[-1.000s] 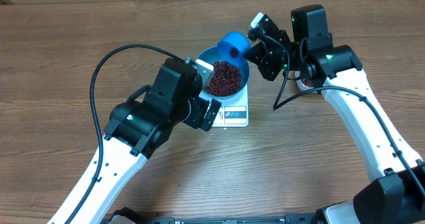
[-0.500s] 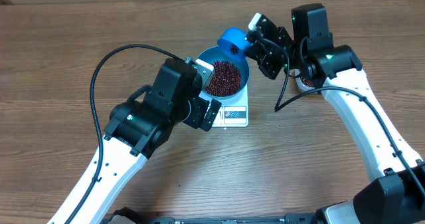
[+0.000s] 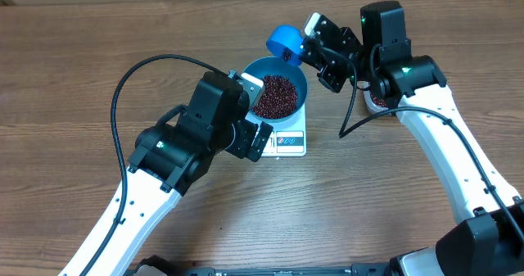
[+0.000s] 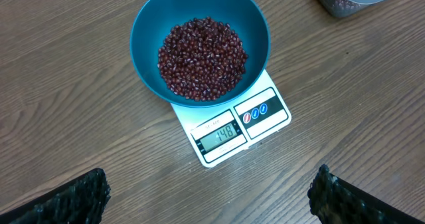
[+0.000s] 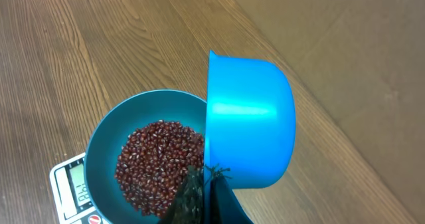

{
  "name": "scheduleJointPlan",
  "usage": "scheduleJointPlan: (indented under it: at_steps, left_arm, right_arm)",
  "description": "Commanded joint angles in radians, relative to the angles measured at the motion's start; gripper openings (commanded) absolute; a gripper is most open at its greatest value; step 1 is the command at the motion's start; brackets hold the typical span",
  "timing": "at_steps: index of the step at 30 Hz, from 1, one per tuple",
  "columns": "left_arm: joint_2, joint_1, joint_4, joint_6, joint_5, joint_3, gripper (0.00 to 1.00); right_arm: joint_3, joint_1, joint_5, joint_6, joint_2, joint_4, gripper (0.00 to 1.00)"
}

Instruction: Scoop item into bowl and weigh 150g on scale

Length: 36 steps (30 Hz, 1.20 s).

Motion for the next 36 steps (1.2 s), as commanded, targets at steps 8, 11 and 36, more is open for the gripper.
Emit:
scheduleJointPlan:
  at_steps: [8, 11, 36]
  left_arm:
    - [-0.01, 0.005, 0.002, 0.012, 0.008, 0.016, 1.0]
    - [-0.01, 0.005, 0.002, 0.012, 0.008, 0.016, 0.99]
    - [-0.01, 0.005, 0.002, 0.012, 0.008, 0.016, 1.0]
  right_arm:
    - [0.032, 0.001, 0.0, -0.03, -0.034, 0.003, 0.04]
    - [0.032, 0.001, -0.001, 0.025, -0.034, 0.0, 0.04]
    - [0.032, 0.001, 0.0, 0.422, -0.034, -0.001, 0.04]
